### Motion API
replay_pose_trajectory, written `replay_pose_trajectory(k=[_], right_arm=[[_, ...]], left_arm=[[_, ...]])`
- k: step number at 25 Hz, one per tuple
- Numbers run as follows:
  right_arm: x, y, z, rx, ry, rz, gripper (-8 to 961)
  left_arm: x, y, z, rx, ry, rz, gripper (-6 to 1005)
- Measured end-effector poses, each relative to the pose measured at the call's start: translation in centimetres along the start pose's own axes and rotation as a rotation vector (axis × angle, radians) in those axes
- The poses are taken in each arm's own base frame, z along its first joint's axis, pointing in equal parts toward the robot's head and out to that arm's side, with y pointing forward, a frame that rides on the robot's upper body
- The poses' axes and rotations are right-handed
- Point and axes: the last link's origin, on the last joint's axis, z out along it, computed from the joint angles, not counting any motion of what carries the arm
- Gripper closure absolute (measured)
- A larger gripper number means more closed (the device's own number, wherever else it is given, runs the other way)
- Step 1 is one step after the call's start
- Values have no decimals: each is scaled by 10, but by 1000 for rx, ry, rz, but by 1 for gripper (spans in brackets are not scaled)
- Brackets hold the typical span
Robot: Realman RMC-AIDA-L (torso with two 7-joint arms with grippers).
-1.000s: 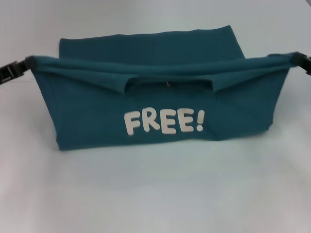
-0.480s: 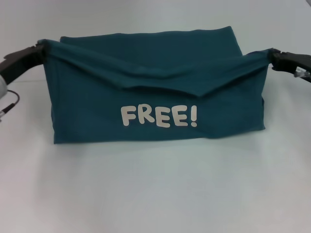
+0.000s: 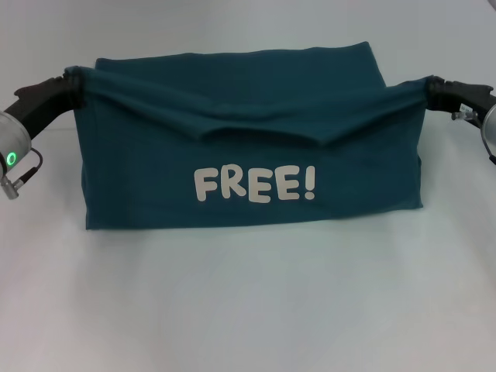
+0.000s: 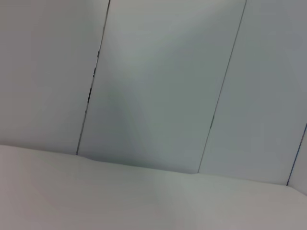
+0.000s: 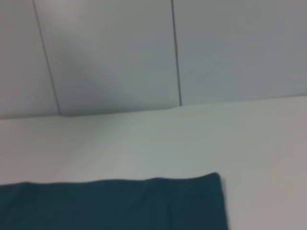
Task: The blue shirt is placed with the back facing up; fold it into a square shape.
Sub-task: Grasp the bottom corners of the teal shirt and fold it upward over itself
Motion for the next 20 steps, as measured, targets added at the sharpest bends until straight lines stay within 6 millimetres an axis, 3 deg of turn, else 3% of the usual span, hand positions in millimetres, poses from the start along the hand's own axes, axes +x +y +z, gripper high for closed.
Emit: replay_pose_trajectory(k=[14, 20], right_arm=[[-13, -8, 0, 24, -42, 33, 888], [-8, -9, -1, 29, -34, 39, 881]], left_arm=[[19, 3, 9, -13, 27, 30, 984], [16, 2, 10, -2, 16, 24, 984]])
